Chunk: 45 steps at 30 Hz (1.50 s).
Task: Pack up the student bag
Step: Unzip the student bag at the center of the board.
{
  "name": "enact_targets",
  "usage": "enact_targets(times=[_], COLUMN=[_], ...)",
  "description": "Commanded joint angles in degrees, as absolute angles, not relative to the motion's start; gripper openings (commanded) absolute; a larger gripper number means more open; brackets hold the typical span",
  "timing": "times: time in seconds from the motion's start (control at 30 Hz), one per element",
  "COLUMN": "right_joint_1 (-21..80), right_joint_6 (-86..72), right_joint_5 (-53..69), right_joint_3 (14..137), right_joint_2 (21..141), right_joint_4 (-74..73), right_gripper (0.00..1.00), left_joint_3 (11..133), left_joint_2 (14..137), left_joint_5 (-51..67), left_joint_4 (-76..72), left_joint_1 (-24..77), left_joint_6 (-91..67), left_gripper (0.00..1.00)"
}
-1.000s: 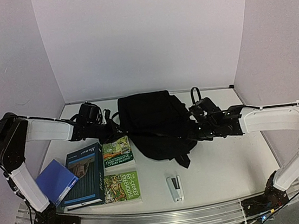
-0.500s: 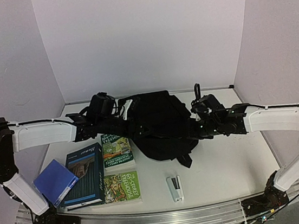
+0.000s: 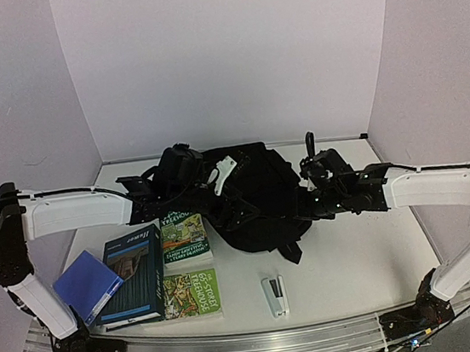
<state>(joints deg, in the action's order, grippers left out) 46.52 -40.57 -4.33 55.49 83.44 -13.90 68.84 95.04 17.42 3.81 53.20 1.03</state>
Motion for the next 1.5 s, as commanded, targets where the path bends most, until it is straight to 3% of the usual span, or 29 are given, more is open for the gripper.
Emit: enact_targets(times=[0.0, 0.23, 0.63, 0.7, 0.8, 0.93, 1.03, 1.47], right_joint_1=[46.15, 46.17, 46.17, 46.20, 46.22, 46.19, 45.98, 40.87], right_joint_6=[-41.39, -42.00, -42.43, -42.37, -42.90, -46.73, -48.72, -49.87], right_joint_5=[-4.39, -4.45, -4.76, -4.90, -6.07, -11.93, -14.08, -19.32], right_joint_3=[54.63, 54.30, 53.85, 53.95, 53.91, 53.27, 52.46, 50.56], right_joint_2=[81.35, 80.41, 80.45, 80.80, 81.13, 80.76, 80.19, 80.44], right_joint_4=[-12.92, -12.77, -12.57, -12.57, -12.57, -14.11, -14.58, -15.64], right_gripper=[0.00, 0.00, 0.00, 0.00, 0.00, 0.00, 0.00, 0.00], left_joint_3=[71.86, 77.01, 75.04, 74.93, 74.95, 74.85, 74.33, 62.50], left_joint_2=[98.40, 106.08, 109.17, 109.33, 109.54, 109.41, 109.31, 102.39], left_joint_5=[18.00, 19.61, 19.47, 19.55, 18.52, 17.32, 17.56, 14.02], left_joint_4=[-2.06, -0.73, -1.97, -1.54, -0.29, 3.32, 5.35, 1.20], left_joint_1=[53.09, 53.09, 53.06, 53.09, 53.09, 53.08, 53.09, 53.09], left_joint_6=[11.31, 14.58, 13.18, 12.50, 11.46, 10.14, 8.70, 1.92], left_gripper=[0.82, 0.82, 0.80, 0.73, 0.52, 0.16, 0.02, 0.00])
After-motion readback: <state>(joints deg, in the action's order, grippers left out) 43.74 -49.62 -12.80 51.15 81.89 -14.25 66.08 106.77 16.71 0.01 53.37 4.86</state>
